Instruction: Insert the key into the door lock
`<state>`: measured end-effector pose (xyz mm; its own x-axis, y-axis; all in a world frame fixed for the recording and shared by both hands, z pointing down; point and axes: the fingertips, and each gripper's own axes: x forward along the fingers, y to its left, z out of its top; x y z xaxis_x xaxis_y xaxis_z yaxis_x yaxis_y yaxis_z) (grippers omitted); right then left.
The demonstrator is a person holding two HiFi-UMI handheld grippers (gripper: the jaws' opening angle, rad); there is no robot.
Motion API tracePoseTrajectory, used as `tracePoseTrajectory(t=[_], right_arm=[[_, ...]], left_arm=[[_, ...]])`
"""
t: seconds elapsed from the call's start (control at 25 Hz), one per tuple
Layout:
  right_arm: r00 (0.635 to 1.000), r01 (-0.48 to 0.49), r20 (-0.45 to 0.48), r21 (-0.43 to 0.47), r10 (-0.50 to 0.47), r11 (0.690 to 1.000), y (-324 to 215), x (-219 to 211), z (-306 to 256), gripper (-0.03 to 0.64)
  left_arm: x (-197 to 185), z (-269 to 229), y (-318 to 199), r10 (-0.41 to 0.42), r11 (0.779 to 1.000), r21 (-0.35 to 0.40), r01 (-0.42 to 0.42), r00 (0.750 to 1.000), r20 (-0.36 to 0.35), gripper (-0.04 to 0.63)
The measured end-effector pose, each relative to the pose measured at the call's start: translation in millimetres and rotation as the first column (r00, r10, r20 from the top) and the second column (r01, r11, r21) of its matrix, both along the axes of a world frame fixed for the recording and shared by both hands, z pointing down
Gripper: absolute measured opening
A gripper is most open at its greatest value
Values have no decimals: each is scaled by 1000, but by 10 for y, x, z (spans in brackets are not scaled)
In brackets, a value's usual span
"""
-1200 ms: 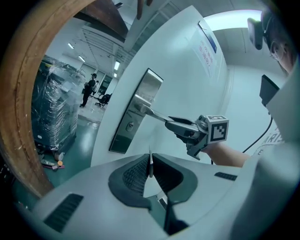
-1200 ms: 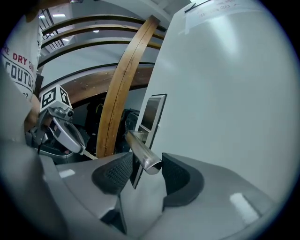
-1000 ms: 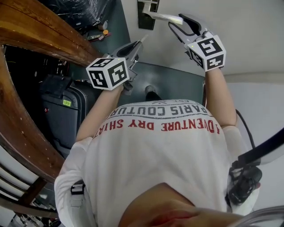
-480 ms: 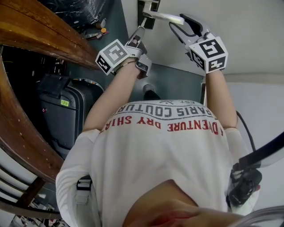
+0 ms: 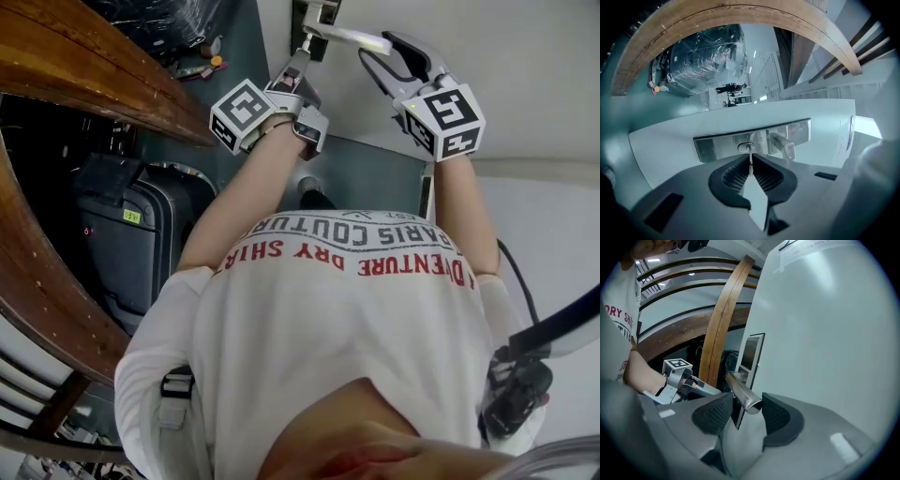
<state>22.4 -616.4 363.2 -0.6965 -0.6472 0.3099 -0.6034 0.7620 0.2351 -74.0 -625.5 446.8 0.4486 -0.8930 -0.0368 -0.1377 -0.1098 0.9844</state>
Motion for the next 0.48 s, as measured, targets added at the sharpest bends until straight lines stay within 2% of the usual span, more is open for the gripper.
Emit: tracePoseTrajectory(t=[0.48], right_arm=[[999, 49, 15, -23, -49, 999, 10, 10, -26, 178]], left_arm=[[66, -7, -155, -90, 996, -35, 87, 989, -120, 21]])
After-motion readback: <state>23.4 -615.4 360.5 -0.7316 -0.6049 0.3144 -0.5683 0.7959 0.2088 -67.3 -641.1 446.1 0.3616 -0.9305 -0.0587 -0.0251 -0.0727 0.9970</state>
